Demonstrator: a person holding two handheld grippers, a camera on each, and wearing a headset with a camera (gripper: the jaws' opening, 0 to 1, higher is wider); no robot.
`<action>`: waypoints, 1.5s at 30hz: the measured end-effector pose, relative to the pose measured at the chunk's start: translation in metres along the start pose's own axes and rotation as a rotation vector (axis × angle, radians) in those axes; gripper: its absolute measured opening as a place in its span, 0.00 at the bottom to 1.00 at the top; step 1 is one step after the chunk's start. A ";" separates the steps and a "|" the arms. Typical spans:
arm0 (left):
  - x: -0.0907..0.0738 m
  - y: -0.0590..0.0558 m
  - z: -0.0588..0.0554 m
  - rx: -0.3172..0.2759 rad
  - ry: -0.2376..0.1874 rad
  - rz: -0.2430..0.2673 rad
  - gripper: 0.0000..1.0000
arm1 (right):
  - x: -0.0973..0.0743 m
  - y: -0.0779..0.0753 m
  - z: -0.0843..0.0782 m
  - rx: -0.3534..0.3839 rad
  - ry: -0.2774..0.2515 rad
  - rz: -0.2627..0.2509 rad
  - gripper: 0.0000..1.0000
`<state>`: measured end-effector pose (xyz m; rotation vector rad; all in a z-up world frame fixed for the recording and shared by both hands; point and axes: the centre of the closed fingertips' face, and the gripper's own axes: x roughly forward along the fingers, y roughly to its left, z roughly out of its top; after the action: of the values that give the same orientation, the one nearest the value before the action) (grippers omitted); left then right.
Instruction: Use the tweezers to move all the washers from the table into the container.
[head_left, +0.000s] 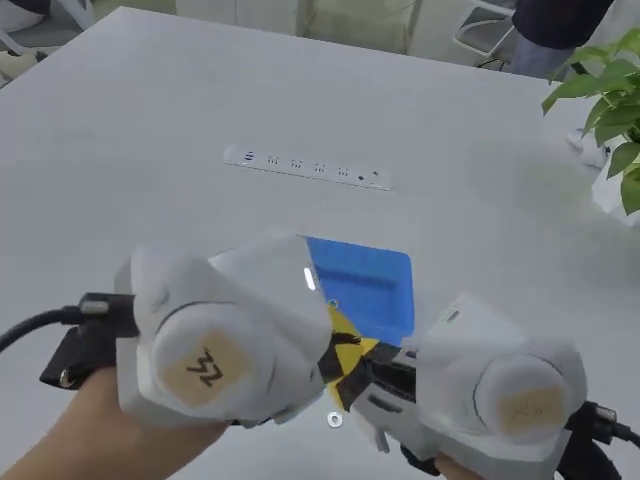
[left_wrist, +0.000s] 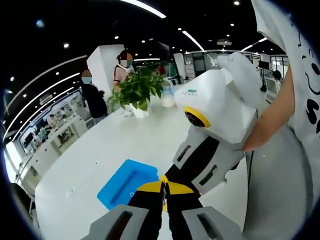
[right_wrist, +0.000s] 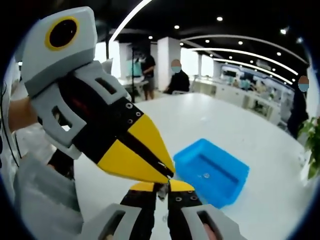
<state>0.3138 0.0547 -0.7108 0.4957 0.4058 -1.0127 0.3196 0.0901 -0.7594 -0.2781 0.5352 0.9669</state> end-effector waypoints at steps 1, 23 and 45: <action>0.000 -0.001 -0.001 -0.014 0.004 -0.005 0.00 | 0.000 0.001 -0.002 0.000 0.006 0.005 0.04; 0.004 -0.009 -0.014 -0.094 0.017 -0.045 0.00 | 0.007 -0.003 -0.024 -0.054 0.074 -0.019 0.05; 0.014 -0.014 -0.032 -0.121 0.038 -0.058 0.00 | 0.016 -0.005 -0.047 -0.046 0.129 -0.013 0.06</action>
<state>0.3056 0.0569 -0.7475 0.3970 0.5146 -1.0289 0.3168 0.0771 -0.8078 -0.3868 0.6288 0.9533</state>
